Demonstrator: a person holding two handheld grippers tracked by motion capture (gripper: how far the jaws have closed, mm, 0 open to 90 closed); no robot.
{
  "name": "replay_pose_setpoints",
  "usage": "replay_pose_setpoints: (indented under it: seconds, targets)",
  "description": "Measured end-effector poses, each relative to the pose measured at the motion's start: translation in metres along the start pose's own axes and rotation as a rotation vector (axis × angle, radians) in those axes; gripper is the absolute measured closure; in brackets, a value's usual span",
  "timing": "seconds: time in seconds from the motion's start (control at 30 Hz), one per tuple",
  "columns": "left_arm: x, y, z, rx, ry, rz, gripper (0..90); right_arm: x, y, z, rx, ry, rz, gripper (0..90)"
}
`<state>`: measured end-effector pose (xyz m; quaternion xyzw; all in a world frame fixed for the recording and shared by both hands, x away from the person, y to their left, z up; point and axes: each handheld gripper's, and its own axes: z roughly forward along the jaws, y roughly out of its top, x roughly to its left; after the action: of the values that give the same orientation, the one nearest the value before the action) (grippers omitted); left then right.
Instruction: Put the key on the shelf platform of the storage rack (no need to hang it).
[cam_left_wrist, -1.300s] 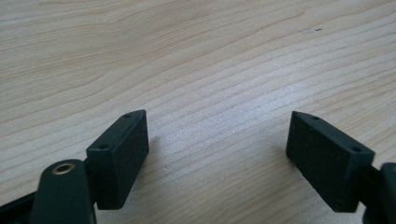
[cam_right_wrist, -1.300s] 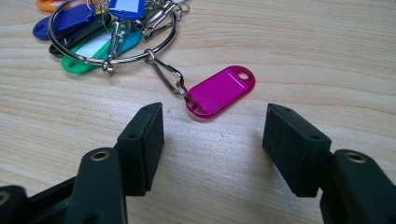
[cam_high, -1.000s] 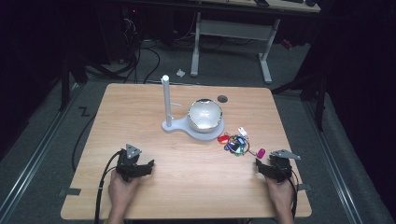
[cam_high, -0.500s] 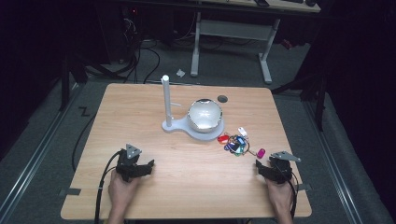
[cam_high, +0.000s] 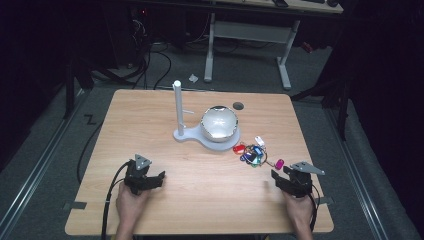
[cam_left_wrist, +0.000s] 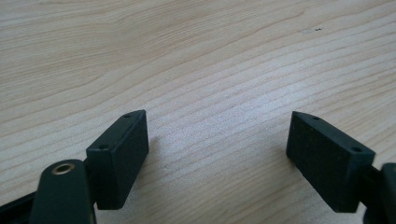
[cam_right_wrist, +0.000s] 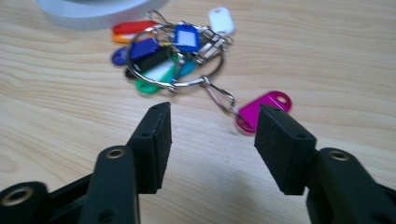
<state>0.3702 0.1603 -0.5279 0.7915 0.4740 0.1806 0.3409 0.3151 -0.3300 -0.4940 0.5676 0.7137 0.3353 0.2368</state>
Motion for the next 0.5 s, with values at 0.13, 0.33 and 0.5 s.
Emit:
replay_pose_setpoints:
  seconds: [0.13, 0.33, 0.5]
  targets:
    - [0.000, 0.000, 0.000, 0.000, 0.000, 0.000, 21.4, 0.008, 0.007, 0.000, -0.015, 0.038, -0.033, 51.2]
    - [0.000, 0.000, 0.000, 0.000, 0.000, 0.000, 21.4, 0.015, 0.017, 0.008, -0.002, 0.084, -0.060, 53.8]
    - [0.000, 0.000, 0.000, 0.000, 0.000, 0.000, 21.4, 0.019, 0.023, 0.016, 0.007, 0.116, -0.063, 55.4]
